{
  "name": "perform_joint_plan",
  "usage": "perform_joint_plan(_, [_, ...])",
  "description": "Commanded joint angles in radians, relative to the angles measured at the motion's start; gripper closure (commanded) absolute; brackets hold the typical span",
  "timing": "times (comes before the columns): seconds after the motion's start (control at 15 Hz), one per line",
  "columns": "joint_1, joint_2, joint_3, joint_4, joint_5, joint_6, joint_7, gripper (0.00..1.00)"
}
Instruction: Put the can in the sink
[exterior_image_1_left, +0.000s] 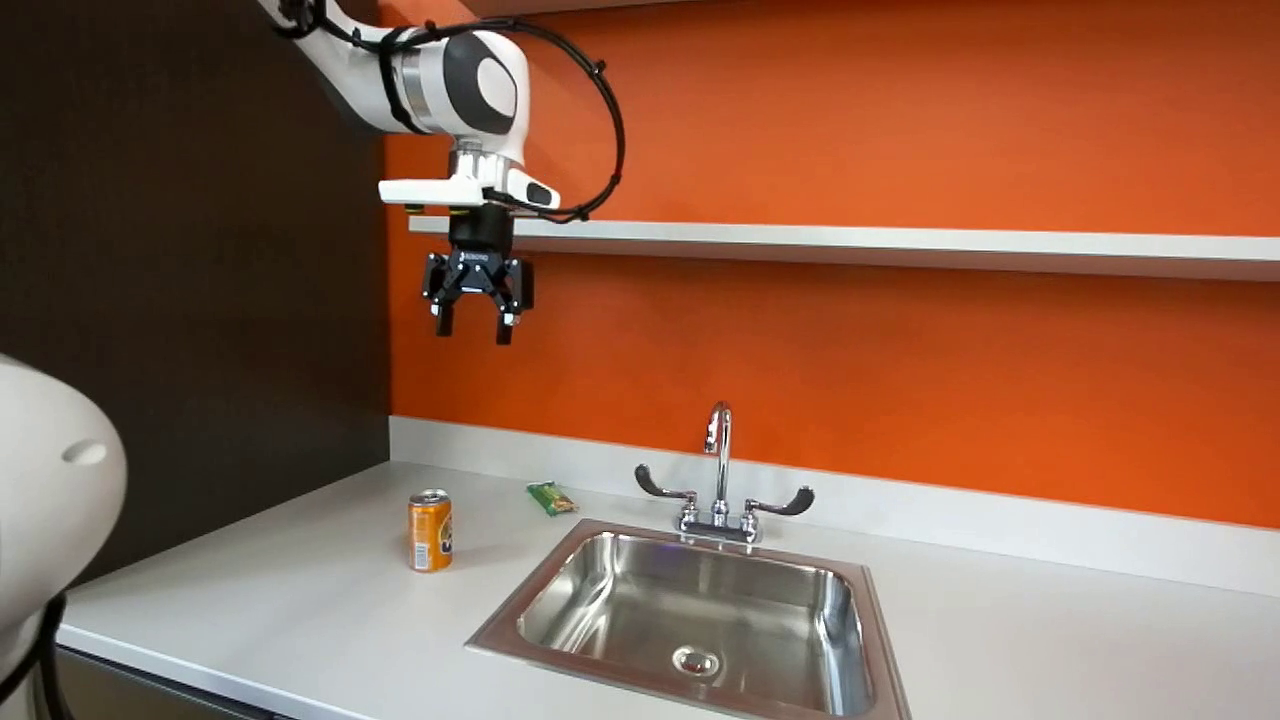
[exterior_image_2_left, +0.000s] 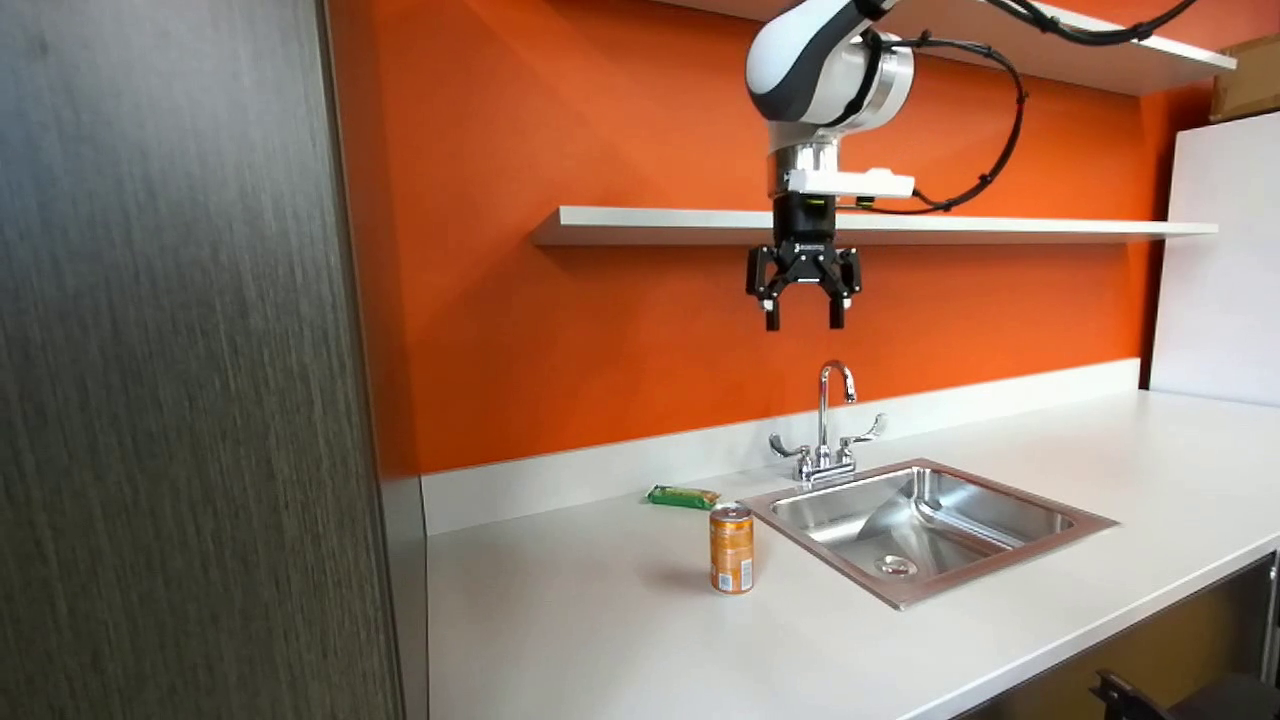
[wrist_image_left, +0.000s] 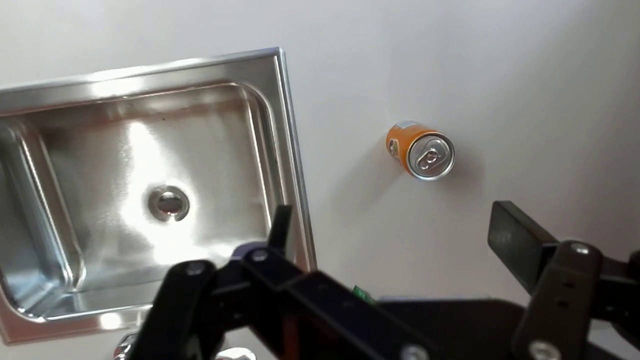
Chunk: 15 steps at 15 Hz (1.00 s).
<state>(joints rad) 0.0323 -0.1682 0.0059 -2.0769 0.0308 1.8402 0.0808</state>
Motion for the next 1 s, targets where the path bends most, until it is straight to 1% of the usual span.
perform_joint_plan(0.0, [0.01, 0.055, 0.029, -0.006, -0.01, 0.028, 0.003, 0.0])
perform_joint_plan(0.47, [0.037, 0.174, 0.049, -0.035, 0.008, 0.129, -0.038, 0.0])
perform_joint_plan(0.93, [0.051, 0.274, 0.071, -0.039, 0.063, 0.23, -0.115, 0.0])
